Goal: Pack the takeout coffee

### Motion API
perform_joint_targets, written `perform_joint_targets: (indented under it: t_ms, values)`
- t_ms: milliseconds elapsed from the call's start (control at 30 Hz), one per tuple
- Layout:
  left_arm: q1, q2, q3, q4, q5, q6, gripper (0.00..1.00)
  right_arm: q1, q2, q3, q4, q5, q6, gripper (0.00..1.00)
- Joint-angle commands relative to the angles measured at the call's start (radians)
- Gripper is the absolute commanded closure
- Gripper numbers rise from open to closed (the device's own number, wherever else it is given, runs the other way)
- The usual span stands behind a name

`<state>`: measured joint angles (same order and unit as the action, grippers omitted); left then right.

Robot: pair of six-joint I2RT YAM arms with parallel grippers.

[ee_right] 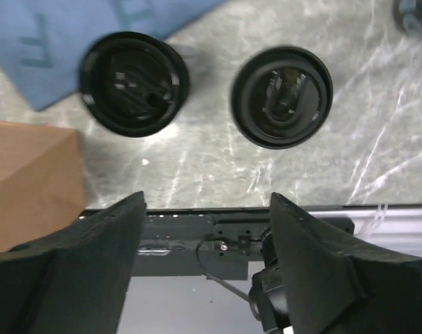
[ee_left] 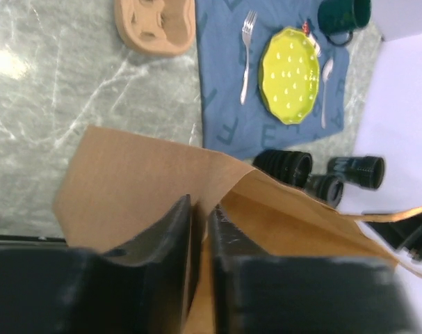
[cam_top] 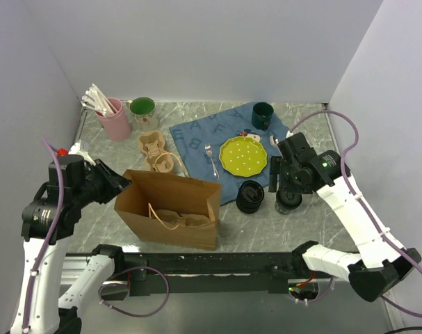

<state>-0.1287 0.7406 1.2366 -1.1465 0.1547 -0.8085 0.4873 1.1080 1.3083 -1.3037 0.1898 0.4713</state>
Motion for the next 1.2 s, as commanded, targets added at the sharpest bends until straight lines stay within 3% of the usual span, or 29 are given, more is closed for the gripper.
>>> perform_joint_targets:
  t_ms: [0,100,200,367,900,1167]
  values:
    - [-0.003,-0.001,-0.009,-0.001,0.046,0.011,0.59,-0.128,-0.031,-0.072,0.046,-0.019,-0.071,0.15]
    - [-0.003,0.017,0.021,-0.028,0.019,0.086,0.45,-0.177,-0.039,-0.113,0.076,-0.027,-0.105,0.08]
    - [-0.003,0.045,0.044,-0.073,-0.026,0.152,0.43,-0.239,-0.025,-0.151,0.118,-0.05,-0.138,0.05]
    - [-0.002,0.06,0.078,-0.088,-0.052,0.212,0.42,-0.315,0.007,-0.185,0.199,-0.108,-0.184,0.05]
    - [-0.003,0.092,0.126,-0.116,-0.018,0.259,0.37,-0.365,0.113,-0.273,0.3,-0.079,-0.212,0.07]
    - [-0.003,0.097,0.13,-0.128,-0.024,0.253,0.37,-0.374,0.128,-0.3,0.322,-0.093,-0.212,0.13]
